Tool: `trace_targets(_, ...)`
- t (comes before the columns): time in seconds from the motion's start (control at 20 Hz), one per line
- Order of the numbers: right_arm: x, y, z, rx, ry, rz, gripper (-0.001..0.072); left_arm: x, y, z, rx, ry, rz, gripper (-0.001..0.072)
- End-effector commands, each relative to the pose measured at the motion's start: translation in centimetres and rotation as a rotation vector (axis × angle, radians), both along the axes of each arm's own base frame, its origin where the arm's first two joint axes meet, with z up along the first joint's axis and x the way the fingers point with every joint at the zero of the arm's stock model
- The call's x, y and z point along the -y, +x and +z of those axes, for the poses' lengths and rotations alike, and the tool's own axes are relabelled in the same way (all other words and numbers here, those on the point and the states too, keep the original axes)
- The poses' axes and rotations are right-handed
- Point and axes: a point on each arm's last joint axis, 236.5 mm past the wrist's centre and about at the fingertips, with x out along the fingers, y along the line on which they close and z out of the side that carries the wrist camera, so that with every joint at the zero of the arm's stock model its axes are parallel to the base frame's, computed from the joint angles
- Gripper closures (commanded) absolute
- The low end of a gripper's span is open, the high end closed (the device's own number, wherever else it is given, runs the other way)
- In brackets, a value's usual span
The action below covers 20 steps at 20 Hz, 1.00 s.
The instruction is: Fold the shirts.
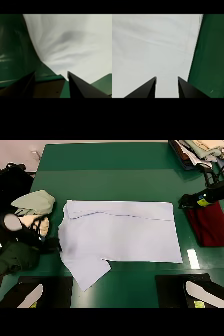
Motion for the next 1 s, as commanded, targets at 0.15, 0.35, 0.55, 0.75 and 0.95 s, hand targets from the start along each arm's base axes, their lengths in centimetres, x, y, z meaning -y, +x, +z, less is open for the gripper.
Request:
trace_targets(0.15,-0.3,-0.7,-0.7,-0.005,0.008,-0.003,0.0387,3.8,-4.2,-3.7,-0.082,-0.156,0.134,0.0230)
trace_targets(0.35,-0.2,-0.7,-0.7,-0.004,0.008,-0.003,0.0387,5.0,-3.9,-4.2,-0.072,-0.213,0.180,0.0230)
trace_targets(0.55,-0.3,-0.9,-0.7,-0.010,0.008,-0.001,0.0387,5.7,-3.8,-4.0,-0.067,-0.249,0.181,0.0270)
trace_targets(0.75,1.5,-3.2,-1.7,-0.101,0.015,-0.030,0.0388,5.5,-0.9,-1.4,0.048,-0.253,0.114,0.0687)
trace_targets(0.95,5.1,-10.1,-6.3,-0.264,0.061,-0.174,0.0347,5.5,2.0,2.2,0.161,-0.258,0.062,0.0687)
